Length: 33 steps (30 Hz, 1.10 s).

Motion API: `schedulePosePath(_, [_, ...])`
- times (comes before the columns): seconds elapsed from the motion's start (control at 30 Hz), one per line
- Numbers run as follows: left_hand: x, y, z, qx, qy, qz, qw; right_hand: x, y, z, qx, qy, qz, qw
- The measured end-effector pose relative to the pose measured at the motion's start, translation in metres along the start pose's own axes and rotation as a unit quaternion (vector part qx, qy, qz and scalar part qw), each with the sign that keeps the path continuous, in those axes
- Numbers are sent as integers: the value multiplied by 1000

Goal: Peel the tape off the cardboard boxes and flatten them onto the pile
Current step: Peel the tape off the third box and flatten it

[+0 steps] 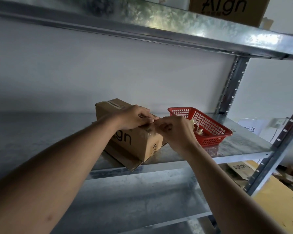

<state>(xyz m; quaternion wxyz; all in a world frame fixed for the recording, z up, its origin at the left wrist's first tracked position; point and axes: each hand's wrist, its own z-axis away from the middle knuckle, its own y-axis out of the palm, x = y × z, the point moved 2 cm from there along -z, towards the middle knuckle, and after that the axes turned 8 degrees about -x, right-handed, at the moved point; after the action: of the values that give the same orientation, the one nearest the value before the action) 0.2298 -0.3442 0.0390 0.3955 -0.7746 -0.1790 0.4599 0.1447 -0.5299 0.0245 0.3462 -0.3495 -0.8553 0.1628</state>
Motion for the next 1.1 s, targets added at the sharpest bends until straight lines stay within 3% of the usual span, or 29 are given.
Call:
schedulePosePath(0.17, [2, 0, 1, 4, 8, -2, 1000, 5, 4, -2, -4, -57, 81, 995])
schedulePosePath(0.27, [1, -1, 2, 8, 9, -3, 1000, 7, 7, 3, -25, -52, 51, 997])
schedulePosePath(0.37, [0, -1, 2, 9, 11, -1, 1000, -1, 5, 2, 12, 86, -100, 991])
schedulePosePath(0.47, [1, 0, 0, 0, 4, -6, 1000, -7, 4, 6, 18, 212, -290, 933])
schedulePosePath(0.53, [1, 1, -1, -4, 2, -6, 1000, -11, 6, 9, 22, 253, -330, 909])
schedulePosePath(0.83, [1, 1, -2, -6, -7, -14, 1000, -2, 10, 7, -26, 116, -50, 992])
schedulePosePath(1.1, [8, 0, -4, -3, 7, -24, 1000, 12, 7, 3, 30, 39, -22, 999])
